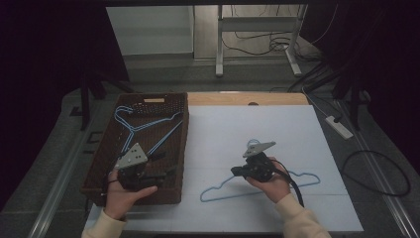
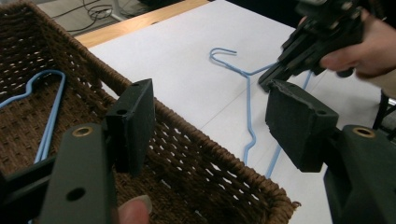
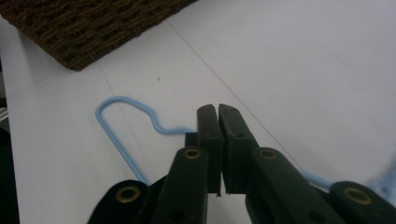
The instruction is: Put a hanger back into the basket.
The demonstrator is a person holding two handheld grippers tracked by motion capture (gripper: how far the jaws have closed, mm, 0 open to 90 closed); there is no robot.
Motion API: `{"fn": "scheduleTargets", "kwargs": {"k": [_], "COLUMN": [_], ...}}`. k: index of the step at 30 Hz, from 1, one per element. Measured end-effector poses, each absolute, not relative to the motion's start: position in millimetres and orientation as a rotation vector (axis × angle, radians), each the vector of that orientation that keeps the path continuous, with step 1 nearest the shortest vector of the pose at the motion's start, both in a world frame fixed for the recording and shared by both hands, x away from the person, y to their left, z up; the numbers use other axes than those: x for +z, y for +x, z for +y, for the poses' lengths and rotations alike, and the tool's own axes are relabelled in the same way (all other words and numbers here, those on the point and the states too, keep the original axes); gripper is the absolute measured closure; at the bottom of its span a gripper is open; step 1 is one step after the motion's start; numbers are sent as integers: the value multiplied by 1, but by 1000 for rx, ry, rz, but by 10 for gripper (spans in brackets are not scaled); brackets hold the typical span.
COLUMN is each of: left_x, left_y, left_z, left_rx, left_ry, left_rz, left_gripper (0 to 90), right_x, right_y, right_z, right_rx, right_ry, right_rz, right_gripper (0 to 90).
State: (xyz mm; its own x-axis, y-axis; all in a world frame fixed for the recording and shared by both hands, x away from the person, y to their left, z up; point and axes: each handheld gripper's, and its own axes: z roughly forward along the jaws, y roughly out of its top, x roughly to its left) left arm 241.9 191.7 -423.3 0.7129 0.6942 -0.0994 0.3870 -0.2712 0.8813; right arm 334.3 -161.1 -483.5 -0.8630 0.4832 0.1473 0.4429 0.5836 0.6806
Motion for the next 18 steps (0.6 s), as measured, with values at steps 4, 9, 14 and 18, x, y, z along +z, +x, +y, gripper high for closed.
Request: {"fn": "scheduleTargets", "kwargs": {"k": [4,9,14,18], "left_x": [-420,-417,-414,-415], "left_y": [239,237,236,237], "left_z": [192,195,197,196], "left_rx": [381,388,389,390], "left_ry": [1887,1879,1866,1871], "left_rz": [825,825,825,827], "left_gripper": [338,338,339,339], "right_x": [-487,-489,-498,-508], "right_y": [331,327,326,328], "right_z": [-136,-115,-101,-94], "right_rx": [1137,1106,1062,1021], "right_ry": [745,697,693,696], "right_rz": [2785,2815,2847,2876], "right_gripper": [900,900,900,900]}}
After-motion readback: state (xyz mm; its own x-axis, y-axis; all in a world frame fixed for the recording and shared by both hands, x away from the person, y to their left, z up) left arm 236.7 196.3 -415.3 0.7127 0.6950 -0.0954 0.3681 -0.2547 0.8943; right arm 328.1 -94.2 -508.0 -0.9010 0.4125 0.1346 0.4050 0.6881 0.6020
